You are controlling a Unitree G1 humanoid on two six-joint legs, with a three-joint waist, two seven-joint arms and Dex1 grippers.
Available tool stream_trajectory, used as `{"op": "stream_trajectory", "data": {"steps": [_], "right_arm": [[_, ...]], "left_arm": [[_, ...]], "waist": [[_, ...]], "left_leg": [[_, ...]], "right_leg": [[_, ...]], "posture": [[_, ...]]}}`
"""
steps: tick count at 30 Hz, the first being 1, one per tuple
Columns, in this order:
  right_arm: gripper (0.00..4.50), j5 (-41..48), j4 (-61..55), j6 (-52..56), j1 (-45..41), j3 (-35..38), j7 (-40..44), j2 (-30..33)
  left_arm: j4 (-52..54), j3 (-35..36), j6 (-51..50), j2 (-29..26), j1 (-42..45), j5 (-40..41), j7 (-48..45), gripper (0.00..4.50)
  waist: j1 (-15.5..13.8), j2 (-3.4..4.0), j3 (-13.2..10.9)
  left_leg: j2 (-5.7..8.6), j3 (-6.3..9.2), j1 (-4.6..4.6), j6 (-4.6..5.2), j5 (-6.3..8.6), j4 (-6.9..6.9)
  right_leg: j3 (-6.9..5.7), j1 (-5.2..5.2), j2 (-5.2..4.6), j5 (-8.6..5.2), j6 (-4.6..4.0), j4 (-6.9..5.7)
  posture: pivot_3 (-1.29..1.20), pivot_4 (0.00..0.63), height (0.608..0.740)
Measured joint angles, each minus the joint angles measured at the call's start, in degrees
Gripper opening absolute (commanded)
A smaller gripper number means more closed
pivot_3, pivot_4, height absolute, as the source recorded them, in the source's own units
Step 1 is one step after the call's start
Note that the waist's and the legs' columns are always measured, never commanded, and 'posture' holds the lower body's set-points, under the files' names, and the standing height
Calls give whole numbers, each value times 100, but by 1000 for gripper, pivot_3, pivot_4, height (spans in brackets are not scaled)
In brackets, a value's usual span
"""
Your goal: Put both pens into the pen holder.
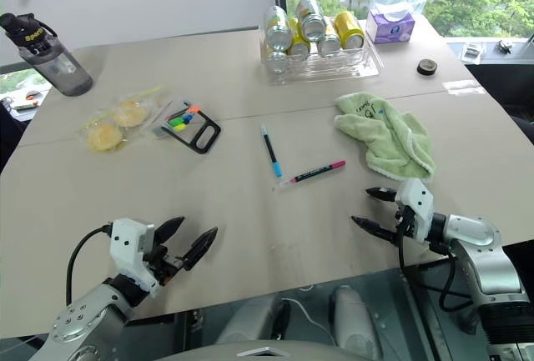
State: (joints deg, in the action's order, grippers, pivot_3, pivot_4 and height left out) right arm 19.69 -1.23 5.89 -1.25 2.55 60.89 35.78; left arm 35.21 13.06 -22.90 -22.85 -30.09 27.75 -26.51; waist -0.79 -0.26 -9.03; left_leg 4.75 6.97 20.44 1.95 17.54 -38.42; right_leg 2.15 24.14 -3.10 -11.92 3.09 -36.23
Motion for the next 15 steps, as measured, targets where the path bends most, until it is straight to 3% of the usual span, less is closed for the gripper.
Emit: {"op": "stream_trajectory", "data": {"steps": [15], "right_arm": [[3925, -19, 9, -124, 0, 0, -15, -20]], "left_arm": [[-176, -25, 259, 4, 70, -99, -213, 4456]], "waist": [[1, 0, 0]], "left_leg": [[0, 0, 0, 0, 0, 0]], "right_leg": [[0, 0, 0, 0, 0, 0]], "posture": [[0, 150, 739]]}}
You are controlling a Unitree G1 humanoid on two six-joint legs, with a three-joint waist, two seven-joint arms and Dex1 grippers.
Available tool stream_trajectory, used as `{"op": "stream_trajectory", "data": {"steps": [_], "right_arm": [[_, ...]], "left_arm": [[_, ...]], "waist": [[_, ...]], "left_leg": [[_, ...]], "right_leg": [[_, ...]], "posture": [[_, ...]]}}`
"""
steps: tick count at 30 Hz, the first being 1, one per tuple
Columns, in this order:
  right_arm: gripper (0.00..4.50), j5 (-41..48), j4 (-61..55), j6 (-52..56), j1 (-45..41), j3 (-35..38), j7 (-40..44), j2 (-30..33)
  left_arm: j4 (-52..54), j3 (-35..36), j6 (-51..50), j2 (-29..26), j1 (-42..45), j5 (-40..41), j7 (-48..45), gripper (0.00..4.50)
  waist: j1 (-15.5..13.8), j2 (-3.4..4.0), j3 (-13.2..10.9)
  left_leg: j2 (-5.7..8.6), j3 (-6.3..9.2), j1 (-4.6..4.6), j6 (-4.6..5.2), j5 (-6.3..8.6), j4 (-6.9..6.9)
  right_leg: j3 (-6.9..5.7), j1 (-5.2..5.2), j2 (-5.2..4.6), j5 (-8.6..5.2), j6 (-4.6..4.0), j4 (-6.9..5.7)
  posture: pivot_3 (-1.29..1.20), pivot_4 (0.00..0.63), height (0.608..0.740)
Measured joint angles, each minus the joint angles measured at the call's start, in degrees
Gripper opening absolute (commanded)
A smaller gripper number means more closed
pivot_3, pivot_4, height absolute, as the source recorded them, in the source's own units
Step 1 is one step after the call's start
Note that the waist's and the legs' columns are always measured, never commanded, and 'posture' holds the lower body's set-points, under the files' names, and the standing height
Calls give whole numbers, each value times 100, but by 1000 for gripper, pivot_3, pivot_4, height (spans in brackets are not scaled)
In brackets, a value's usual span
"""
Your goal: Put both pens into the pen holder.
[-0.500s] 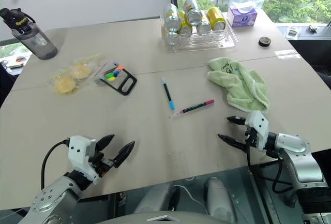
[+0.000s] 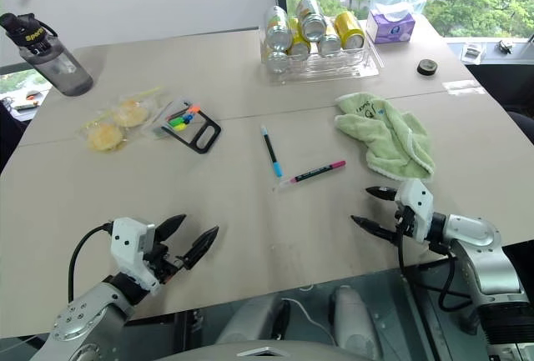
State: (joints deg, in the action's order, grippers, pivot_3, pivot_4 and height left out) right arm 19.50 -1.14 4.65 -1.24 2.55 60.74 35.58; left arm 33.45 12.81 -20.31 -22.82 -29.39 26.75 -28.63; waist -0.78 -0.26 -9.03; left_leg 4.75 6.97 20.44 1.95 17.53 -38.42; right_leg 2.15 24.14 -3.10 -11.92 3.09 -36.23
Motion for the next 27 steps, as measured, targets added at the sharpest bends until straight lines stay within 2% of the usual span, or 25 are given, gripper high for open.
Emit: {"op": "stream_trajectory", "data": {"steps": [12, 16, 18, 20, 23, 27], "right_arm": [[3925, 16, 131, 8, -123, 4, -14, -6], [3925, 88, 306, 185, -1032, 254, -812, -380], [3925, 65, 413, 218, -1494, 396, -1111, -391], [3925, -152, 731, 321, -2195, 467, -1698, -458], [3925, -581, 1406, 414, -2780, 392, -2200, -444], [3925, -1207, 2429, 702, -3071, -105, -2313, -358]], "left_arm": [[-49, -165, 238, 2, -11, -199, -112, 4456], [29, -141, 185, -457, 189, -139, -417, 4456], [184, -24, 73, -660, 416, 87, -551, 4456], [426, 139, -207, -950, 834, 704, -759, 4456], [688, 196, -544, -1213, 1243, 1326, -904, 4456], [785, 225, -977, -1440, 1660, 1907, -866, 4456]], "waist": [[6, 1, 0], [34, 11, -12], [8, 13, -13], [-1, 13, -13], [7, 9, -9], [19, 11, -9]], "left_leg": [[0, -2, -1, 0, 0, 0], [-2, -5, -3, -1, -1, -2], [-1, -3, -3, -5, -4, -2], [-1, 3, 2, -8, -6, -2], [1, 4, 6, -8, -6, 0], [2, -9, 49, -7, -6, 15]], "right_leg": [[2, 0, 0, 0, 0, 0], [3, 2, 3, 1, -1, -8], [-8, 3, 4, 2, -2, -10], [-28, 8, 3, 2, -4, -10], [-31, 11, 1, 3, -5, -8], [-15, 67, 2, 2, -5, -9]], "posture": [[0, 150, 739], [0, 150, 739], [0, 150, 739], [0, 150, 739], [0, 150, 739], [0, 150, 739]]}}
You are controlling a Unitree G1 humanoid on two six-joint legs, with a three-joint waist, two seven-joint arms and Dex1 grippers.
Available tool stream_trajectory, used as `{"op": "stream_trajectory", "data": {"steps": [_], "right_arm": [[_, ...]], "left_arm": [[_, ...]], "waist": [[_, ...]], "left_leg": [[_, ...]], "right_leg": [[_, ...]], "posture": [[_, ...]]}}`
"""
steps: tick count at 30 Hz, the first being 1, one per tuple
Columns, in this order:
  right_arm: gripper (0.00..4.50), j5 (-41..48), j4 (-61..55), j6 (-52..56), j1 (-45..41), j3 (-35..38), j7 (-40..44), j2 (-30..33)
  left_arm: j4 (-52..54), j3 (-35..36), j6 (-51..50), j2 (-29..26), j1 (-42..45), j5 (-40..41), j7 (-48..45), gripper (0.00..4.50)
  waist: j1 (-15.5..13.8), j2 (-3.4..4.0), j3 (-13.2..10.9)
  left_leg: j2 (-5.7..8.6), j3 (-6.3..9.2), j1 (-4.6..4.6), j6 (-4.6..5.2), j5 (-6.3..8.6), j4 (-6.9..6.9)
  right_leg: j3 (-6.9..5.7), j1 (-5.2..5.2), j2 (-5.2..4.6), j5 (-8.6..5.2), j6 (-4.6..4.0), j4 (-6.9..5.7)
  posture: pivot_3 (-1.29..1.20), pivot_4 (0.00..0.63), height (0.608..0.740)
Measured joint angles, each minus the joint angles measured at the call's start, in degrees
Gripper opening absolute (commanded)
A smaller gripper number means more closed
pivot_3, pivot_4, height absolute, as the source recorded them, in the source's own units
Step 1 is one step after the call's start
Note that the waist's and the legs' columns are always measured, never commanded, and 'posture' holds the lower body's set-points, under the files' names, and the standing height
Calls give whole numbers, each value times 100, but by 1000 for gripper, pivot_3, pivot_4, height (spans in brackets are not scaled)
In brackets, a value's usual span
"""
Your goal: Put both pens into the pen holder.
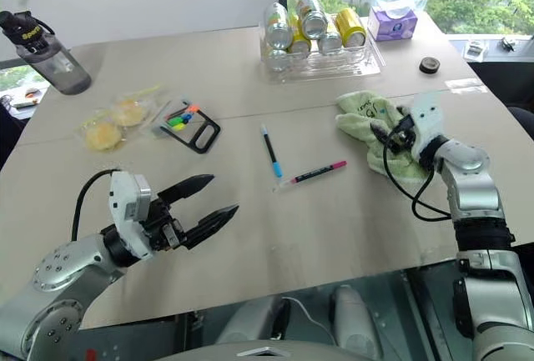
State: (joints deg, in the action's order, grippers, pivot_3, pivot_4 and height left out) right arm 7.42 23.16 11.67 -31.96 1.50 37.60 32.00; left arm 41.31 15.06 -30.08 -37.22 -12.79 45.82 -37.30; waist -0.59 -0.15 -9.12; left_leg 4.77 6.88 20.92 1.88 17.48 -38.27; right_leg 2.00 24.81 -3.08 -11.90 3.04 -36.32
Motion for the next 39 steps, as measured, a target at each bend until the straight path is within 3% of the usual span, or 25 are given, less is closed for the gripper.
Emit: {"op": "stream_trajectory", "data": {"steps": [3, 6, 9, 13, 18, 24, 27, 29, 30, 36, 37, 39], "right_arm": [[3925, -165, 253, 752, -409, -187, -71, -1], [3212, -272, 268, 1190, -564, -262, -111, 32], [1689, -351, 238, 1291, -576, -307, -142, 30], [158, -382, 203, 1303, -558, -312, -189, 27], [30, -330, 272, 1135, -494, -165, -241, 138], [30, 11, 319, 1403, -371, 745, -88, 1239], [30, 280, -141, 1803, 307, 1003, 577, 1978], [1062, 344, -346, 2059, 769, 1011, 910, 2231], [1287, 352, -387, 2148, 867, 1012, 944, 2245], [4134, 428, -833, 2440, 1262, 1233, 777, 2350], [4472, 448, -889, 2473, 1262, 1324, 706, 2369], [4472, 688, -1125, 2779, 1291, 1480, 916, 2555]], "left_arm": [[53, 31, -192, -130, 256, 304, 92, 4456], [136, 91, -221, -167, 197, 438, 102, 4500], [137, 132, -227, -193, 98, 452, 96, 4500], [140, 124, -226, -196, 79, 428, 100, 4500], [144, 11, -225, -202, 118, 322, 111, 4500], [89, -25, -217, -324, 289, 260, -31, 4500], [-65, -179, -197, -347, 562, 197, -201, 4500], [-246, -301, -193, -344, 777, 122, -294, 4500], [-285, -361, -189, -344, 862, 91, -320, 4500], [-549, -667, -169, -339, 1226, -77, -577, 4500], [-593, -668, -165, -339, 1245, -92, -617, 4500], [-628, -669, -165, -339, 1251, -140, -658, 4500]], "waist": [[41, 3, 1], [68, -5, 5], [59, -5, 6], [64, -5, 6], [31, -3, 4], [-23, 8, -2], [-19, 10, -1], [15, 10, -2], [48, 10, -2], [142, 12, -2], [138, 12, -2], [126, 17, -5]], "left_leg": [[0, -13, -2, 0, 0, 4], [0, -9, -10, 1, 0, 0], [0, -4, -11, 1, 0, -4], [0, -7, -16, 0, 0, -5], [4, -6, -13, 1, 0, -6], [4, -6, -3, 2, 0, -1], [-2, -6, -3, 2, 0, 4], [-3, -21, -8, 3, 0, 0], [-2, -33, -11, 4, 1, -3], [-2, -44, -23, 5, 1, -9], [-2, -42, -23, 4, 1, -9], [-2, -41, -21, 4, 1, -9]], "right_leg": [[16, 4, 1, 0, 0, 0], [16, -8, 1, 0, 0, 1], [16, -13, 1, 0, 1, -1], [15, -13, 1, 1, 0, -9], [15, -12, -2, 1, 1, -9], [15, -4, -2, 0, 0, -4], [20, -6, -1, 0, -1, 1], [25, -6, 2, 1, 1, -2], [32, -6, 2, 1, 2, -8], [42, -3, 2, 1, 2, -33], [39, -3, 3, 1, 2, -35], [38, -1, 2, 1, 2, -35]], "posture": [[0, 150, 739], [0, 150, 739], [0, 150, 739], [0, 150, 739], [0, 150, 739], [0, 150, 739], [0, 150, 739], [0, 150, 739], [0, 150, 739], [0, 150, 739], [0, 150, 739], [0, 150, 739]]}}
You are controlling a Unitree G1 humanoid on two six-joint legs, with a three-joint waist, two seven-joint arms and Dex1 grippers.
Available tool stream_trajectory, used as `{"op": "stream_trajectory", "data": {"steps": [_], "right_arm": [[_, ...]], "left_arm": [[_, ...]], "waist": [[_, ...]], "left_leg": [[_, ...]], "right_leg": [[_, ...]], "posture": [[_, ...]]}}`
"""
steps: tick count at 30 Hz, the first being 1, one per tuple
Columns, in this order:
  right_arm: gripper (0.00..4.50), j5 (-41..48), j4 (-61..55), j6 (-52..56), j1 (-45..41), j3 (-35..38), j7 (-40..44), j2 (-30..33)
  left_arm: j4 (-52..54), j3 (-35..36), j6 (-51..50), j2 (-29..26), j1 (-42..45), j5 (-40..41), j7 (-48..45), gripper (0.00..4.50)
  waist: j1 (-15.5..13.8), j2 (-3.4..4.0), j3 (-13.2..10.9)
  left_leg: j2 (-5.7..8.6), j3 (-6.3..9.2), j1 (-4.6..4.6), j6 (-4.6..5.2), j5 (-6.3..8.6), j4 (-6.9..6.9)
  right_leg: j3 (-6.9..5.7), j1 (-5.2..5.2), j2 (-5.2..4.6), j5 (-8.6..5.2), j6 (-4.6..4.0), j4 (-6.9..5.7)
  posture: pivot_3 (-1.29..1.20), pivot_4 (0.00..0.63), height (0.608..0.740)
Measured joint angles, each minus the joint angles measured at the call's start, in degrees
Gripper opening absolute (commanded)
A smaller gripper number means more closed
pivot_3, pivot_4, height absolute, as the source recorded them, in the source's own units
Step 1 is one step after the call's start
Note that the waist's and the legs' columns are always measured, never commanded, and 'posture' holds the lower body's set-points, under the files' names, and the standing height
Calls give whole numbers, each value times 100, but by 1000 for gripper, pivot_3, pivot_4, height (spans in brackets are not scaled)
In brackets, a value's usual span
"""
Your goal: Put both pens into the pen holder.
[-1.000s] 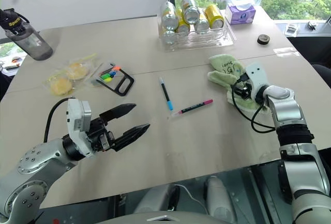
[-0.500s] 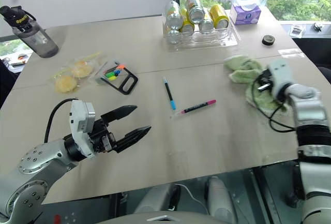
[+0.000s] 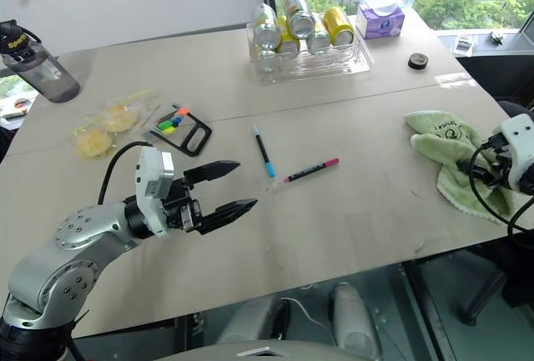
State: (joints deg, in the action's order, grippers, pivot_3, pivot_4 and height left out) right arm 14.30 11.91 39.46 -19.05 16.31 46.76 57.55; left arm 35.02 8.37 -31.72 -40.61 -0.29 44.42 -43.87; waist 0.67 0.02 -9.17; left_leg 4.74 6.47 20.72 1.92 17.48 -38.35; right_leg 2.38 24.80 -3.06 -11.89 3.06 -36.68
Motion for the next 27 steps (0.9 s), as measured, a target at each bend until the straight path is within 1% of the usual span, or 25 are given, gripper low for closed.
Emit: {"op": "stream_trajectory", "data": {"steps": [3, 6, 8, 11, 13, 16, 18, 20, 22, 24, 27], "right_arm": [[4472, 333, -350, 185, -33, 174, 349, 281], [4472, 522, -363, 120, -276, 284, 465, 293], [4472, 842, -498, 18, -449, 396, 736, 194], [4472, 1317, -1150, -218, -500, 353, 1190, -139], [4472, 1405, -1506, -471, -385, -1, 1452, -409], [4472, 1216, -1624, -930, -366, -913, 1775, -822], [4472, 773, -1314, -1383, -790, -1672, 1962, -1062], [4472, 503, -1022, -1698, -1223, -2043, 2101, -1247], [4472, 133, -442, -2140, -1970, -2551, 2320, -1648], [4472, -110, -145, -2426, -2238, -2858, 2457, -1826], [4472, -816, 819, -2746, -2790, -3532, 2492, -2238]], "left_arm": [[-22, -3, 0, 1, -1, -41, -42, 4500], [-21, -1, 0, 9, -11, -46, -56, 4500], [-20, 2, -1, 15, -64, -50, -52, 4500], [-6, 0, 0, 37, -142, -71, -29, 4500], [4, 4, -1, 38, -209, -125, -11, 4500], [32, 28, -8, 28, -274, -141, -12, 4500], [40, 58, -6, -46, -349, -147, -94, 4500], [48, 108, 13, -122, -443, -171, -168, 4500], [56, 199, 42, -258, -601, -227, -296, 4500], [61, 276, 86, -317, -712, -272, -366, 4500], [174, 470, 128, -500, -1154, -368, -500, 4500]], "waist": [[2, -1, -1], [2, -1, -1], [13, -1, -1], [9, -3, 0], [-5, -7, 0], [-7, -8, -1], [15, -5, -4], [14, -5, -5], [49, -7, -6], [13, -8, -5], [16, -10, -6]], "left_leg": [[-1, 2, 1, 1, 1, -1], [0, 0, 0, 1, 1, -3], [-1, 1, 0, 1, 1, 0], [-7, 8, 1, 0, 1, 0], [-6, 11, 3, 0, 1, -2], [-1, 8, 4, 1, 1, -6], [0, 3, 3, 0, 1, -7], [-2, 6, 1, -1, 0, -7], [-4, 8, 1, -6, -2, -2], [-5, 16, 4, -7, -2, -1], [-1, 14, 13, -6, -2, 0]], "right_leg": [[-2, -1, 0, 0, 0, 3], [0, -2, -1, 0, 0, 4], [-1, -1, 0, 0, 0, 3], [-3, -1, 4, 0, 0, 3], [-4, -2, 2, 0, 0, 5], [-5, -2, -3, 0, 1, 4], [-3, 1, -2, 0, 1, 2], [-6, 2, 2, 0, 0, 1], [-6, 7, 5, 0, -1, -3], [-11, 7, 4, -1, -2, 0], [-9, 12, 2, -1, -2, 8]], "posture": [[0, 150, 739], [0, 150, 739], [0, 150, 739], [0, 150, 739], [0, 150, 739], [0, 150, 739], [0, 150, 739], [0, 150, 739], [0, 150, 739], [0, 150, 739], [0, 150, 739]]}}
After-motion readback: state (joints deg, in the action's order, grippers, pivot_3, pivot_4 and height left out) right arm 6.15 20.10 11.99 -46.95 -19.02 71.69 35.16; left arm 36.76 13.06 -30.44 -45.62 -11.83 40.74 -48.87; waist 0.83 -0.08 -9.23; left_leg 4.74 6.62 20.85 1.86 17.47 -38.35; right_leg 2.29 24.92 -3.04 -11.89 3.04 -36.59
